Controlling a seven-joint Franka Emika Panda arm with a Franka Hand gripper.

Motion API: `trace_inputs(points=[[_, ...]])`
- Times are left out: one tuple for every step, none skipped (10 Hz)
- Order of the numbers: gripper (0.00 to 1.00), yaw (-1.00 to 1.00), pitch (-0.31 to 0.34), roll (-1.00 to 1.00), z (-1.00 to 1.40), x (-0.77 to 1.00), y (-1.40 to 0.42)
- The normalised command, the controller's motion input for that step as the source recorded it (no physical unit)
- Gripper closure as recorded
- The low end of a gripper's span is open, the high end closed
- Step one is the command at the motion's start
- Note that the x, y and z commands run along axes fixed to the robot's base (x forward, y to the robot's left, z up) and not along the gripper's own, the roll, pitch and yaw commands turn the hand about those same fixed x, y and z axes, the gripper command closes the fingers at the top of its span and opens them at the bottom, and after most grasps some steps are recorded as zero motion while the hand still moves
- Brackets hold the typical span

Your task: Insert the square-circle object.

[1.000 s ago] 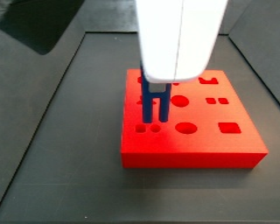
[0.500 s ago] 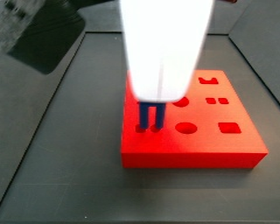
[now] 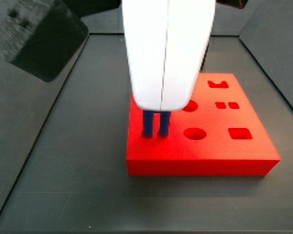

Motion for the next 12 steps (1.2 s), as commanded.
trace_inputs(points=[[1.0, 0.0, 0.0, 0.08, -0.21, 0.01, -0.06], [1.0, -0.03, 0.0, 0.1, -0.24, 0.0, -0.02], [1.0, -0.04, 0.0, 0.1, -0.24, -0.04, 0.0], [1.0, -0.04, 0.0, 0.06, -0.19, 0.0, -0.07], [1.0, -0.01, 0.0, 0.06, -0.29, 0.09, -0.05], [1.0, -0.01, 0.02, 0.06, -0.33, 0.15, -0.03], [1.0, 0.0, 0.079, 0.11, -0.45, 0.29, -0.05], [1.0, 0.0, 0.089, 0.1, -0.69, 0.44, -0.16], [1.0, 0.0, 0.029, 0.06, -0.77, 0.21, -0.11], [1.0, 0.05, 0.044, 0.1, -0.68, 0.0, -0.03], [1.0, 0.0, 0.064, 0.14, -0.66, 0.0, 0.0], [1.0, 0.0, 0.09, 0.17, -0.64, 0.0, 0.0]])
